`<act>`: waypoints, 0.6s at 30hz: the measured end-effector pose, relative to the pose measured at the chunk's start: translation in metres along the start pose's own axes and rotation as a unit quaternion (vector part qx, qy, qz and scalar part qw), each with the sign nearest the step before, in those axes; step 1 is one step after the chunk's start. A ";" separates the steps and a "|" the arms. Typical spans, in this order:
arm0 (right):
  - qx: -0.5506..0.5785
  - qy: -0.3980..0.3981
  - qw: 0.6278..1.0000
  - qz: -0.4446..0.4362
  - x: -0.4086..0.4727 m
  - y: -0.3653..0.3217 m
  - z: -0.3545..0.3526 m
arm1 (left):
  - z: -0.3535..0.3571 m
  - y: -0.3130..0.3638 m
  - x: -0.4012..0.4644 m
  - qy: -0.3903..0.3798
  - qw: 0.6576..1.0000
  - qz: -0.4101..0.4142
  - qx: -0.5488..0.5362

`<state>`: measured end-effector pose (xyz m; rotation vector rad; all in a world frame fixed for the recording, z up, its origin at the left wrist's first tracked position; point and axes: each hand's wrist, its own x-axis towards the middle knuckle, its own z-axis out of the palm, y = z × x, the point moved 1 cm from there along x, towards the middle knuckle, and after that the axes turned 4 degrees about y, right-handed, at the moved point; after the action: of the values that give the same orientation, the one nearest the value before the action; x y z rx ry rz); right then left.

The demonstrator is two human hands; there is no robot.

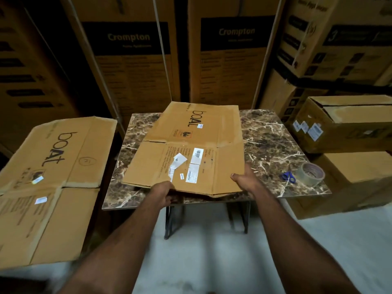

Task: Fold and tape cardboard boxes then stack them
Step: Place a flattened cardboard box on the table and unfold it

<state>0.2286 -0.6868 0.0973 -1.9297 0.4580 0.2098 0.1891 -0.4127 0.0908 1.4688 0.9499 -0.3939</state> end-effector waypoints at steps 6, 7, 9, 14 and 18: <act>-0.059 0.026 0.997 0.041 0.035 0.039 -0.009 | -0.007 -0.008 0.010 0.052 0.998 0.008 -0.018; -0.075 0.033 0.996 0.048 0.041 0.045 -0.007 | -0.009 -0.007 0.010 0.055 0.998 0.010 -0.014; -0.121 0.056 0.989 0.059 0.050 0.050 -0.001 | -0.013 -0.005 0.007 0.050 0.998 0.003 -0.032; -0.328 0.088 0.940 0.004 0.036 0.038 0.022 | -0.023 -0.005 -0.002 0.052 0.997 0.055 0.034; -0.410 0.027 0.907 -0.096 0.033 0.032 0.044 | -0.035 -0.005 0.019 0.085 0.983 0.104 0.122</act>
<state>0.2484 -0.6649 0.0412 -2.7977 0.2142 0.2428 0.1859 -0.3748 0.0792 1.8303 0.8935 -0.2384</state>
